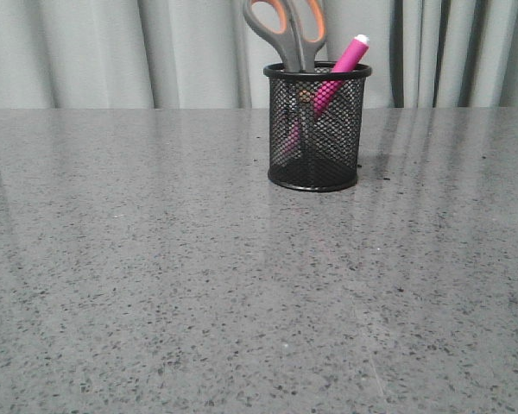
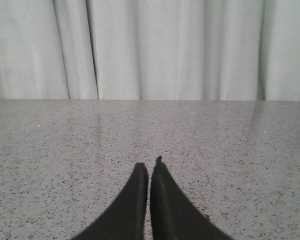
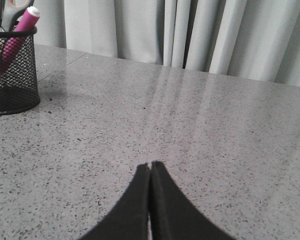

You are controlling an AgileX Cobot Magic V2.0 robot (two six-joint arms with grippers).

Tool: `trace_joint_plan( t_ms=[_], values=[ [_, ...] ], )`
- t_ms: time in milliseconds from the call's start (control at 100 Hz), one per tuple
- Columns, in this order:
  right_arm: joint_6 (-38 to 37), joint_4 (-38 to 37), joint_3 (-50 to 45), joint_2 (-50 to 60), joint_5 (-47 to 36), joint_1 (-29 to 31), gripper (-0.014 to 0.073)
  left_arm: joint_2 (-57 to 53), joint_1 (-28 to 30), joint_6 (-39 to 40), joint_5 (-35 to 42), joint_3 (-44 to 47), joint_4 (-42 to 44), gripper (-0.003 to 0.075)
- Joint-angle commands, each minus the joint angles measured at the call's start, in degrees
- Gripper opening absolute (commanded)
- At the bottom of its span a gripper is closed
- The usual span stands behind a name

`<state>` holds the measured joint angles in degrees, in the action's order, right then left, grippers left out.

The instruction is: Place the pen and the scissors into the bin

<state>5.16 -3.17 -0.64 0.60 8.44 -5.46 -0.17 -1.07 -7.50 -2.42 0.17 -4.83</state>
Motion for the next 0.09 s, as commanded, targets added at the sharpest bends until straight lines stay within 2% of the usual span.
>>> trace_joint_plan(
  t_ms=[0, 80],
  values=[
    [0.0, -0.5, -0.8, 1.2, -4.7, 0.4, -0.007, -1.8, 0.1, 0.5, 4.1, 2.4, -0.1, -0.0019],
    [0.0, -0.5, -0.8, 1.2, -4.7, 0.4, -0.007, -1.8, 0.1, 0.5, 4.1, 2.4, -0.1, -0.0019]
  ],
)
